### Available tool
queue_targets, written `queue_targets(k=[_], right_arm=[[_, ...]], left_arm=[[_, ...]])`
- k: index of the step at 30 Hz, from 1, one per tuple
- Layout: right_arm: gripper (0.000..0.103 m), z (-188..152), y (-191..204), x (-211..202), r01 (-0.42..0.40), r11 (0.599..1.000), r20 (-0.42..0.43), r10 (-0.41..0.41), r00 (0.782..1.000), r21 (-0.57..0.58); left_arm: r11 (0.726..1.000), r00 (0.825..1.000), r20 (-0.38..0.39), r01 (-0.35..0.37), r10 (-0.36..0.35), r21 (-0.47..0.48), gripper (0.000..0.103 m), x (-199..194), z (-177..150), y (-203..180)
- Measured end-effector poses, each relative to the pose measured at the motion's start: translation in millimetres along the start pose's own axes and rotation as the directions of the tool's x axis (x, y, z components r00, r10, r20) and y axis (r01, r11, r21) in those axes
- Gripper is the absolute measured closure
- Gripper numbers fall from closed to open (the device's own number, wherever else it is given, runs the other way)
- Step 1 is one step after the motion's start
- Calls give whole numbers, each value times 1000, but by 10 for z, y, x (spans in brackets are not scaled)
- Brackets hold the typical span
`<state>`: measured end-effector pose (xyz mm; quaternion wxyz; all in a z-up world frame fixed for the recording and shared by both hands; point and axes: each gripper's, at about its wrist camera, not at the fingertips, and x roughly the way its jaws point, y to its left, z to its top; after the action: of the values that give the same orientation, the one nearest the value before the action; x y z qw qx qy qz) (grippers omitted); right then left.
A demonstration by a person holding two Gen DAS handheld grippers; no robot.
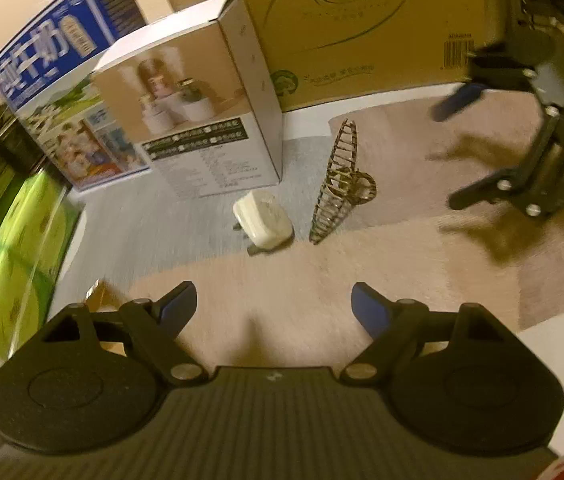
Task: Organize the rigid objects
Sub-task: 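Grasp the woven wire rack with the right tool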
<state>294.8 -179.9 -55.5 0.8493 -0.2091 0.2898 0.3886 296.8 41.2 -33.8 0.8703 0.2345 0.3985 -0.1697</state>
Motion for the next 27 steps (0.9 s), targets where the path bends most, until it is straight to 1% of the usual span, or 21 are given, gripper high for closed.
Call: queue_targets(k=[2, 4, 6, 9, 11, 14, 16, 17, 18, 20, 22, 27], right_arm=[[23, 50, -72, 154, -20, 999, 3, 20, 1000, -30], [29, 99, -109, 301, -40, 996, -3, 40, 999, -74], [30, 151, -136, 431, -56, 993, -12, 55, 998, -107], [32, 215, -174, 610, -80, 988, -24, 78, 997, -128], [36, 257, -190, 710, -98, 986, -27, 95, 995, -137], [44, 318, -165, 819, -116, 980, -31, 112, 993, -159], [53, 337, -147, 875, -121, 977, -35, 116, 993, -175], [56, 342, -139, 890, -120, 977, -34, 116, 993, -177], [62, 349, -141, 909, -121, 978, -34, 117, 993, -171], [65, 353, -146, 926, -118, 981, -33, 115, 993, -151], [71, 340, -164, 886, -109, 988, -30, 107, 994, -112], [72, 258, -197, 752, -39, 999, -44, 38, 998, -25]], left_arm=[[999, 1000, -9, 5, -5, 34, 21, 95, 53, 36], [998, 1000, -16, 16, -15, 61, 21, 179, 101, 65], [996, 1000, -20, 20, -19, 82, 22, 244, 143, 93], [996, 1000, -21, 23, -21, 91, 23, 336, 200, 137], [995, 1000, -22, 23, -21, 92, 23, 393, 229, 164], [995, 1000, -20, 23, -21, 93, 23, 459, 270, 186], [995, 1000, -17, 24, -22, 99, 23, 494, 297, 188], [995, 1000, -16, 23, -22, 101, 23, 512, 310, 184], [995, 1000, -15, 23, -22, 102, 23, 528, 321, 177], [995, 1000, -16, 26, -25, 99, 23, 567, 345, 175], [994, 1000, -15, 28, -27, 102, 23, 600, 368, 159], [992, 999, -27, 35, -32, 120, 23, 705, 436, 111]])
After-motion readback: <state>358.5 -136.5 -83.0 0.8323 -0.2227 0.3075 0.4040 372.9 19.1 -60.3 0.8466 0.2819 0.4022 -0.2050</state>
